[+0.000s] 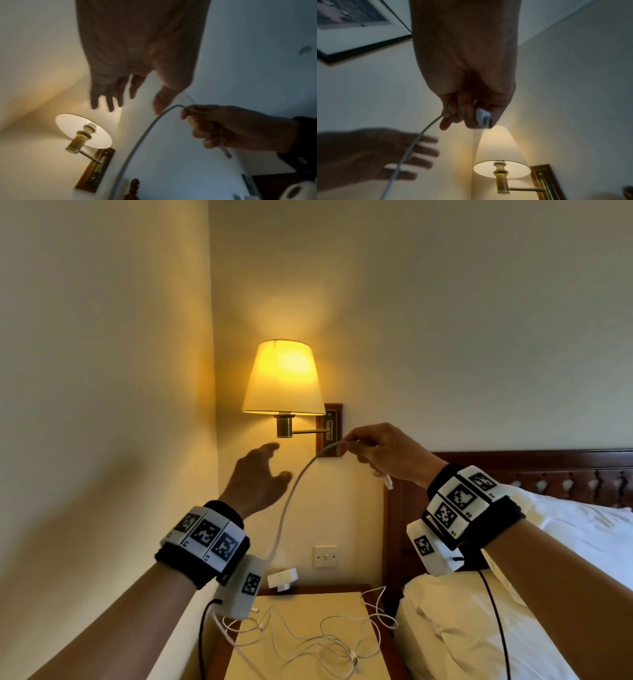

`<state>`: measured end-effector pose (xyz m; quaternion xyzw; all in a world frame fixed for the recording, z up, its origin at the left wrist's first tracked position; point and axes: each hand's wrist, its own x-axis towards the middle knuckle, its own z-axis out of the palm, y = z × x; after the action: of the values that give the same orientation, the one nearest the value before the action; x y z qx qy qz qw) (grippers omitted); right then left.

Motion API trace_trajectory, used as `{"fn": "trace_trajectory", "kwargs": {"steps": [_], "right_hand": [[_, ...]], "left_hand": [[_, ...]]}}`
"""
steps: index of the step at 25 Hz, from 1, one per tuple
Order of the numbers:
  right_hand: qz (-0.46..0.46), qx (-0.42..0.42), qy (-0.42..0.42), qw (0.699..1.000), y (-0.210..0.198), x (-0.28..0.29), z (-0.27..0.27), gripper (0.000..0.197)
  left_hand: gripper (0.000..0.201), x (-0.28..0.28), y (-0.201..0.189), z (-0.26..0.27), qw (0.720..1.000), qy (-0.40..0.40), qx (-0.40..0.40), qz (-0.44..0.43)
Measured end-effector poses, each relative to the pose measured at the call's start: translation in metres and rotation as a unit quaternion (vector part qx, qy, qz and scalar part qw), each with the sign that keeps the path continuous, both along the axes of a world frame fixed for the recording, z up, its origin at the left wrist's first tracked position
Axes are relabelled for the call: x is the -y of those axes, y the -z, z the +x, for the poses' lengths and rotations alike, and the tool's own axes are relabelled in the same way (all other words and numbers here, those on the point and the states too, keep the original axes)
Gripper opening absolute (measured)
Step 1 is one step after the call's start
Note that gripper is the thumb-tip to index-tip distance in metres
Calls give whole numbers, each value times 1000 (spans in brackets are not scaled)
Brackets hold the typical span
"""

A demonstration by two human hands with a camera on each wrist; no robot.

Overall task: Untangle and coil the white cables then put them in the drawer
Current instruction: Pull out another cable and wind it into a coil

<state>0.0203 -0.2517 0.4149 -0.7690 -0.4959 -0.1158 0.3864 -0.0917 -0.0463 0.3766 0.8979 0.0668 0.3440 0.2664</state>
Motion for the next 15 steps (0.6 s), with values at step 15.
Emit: {"fn": "trace_trajectory", "kwargs": {"steps": [15], "right_hand": [[49, -7, 4, 999, 0, -2, 9, 13]], "left_hand": [[33, 16, 6, 23, 969, 109, 36, -220]]}}
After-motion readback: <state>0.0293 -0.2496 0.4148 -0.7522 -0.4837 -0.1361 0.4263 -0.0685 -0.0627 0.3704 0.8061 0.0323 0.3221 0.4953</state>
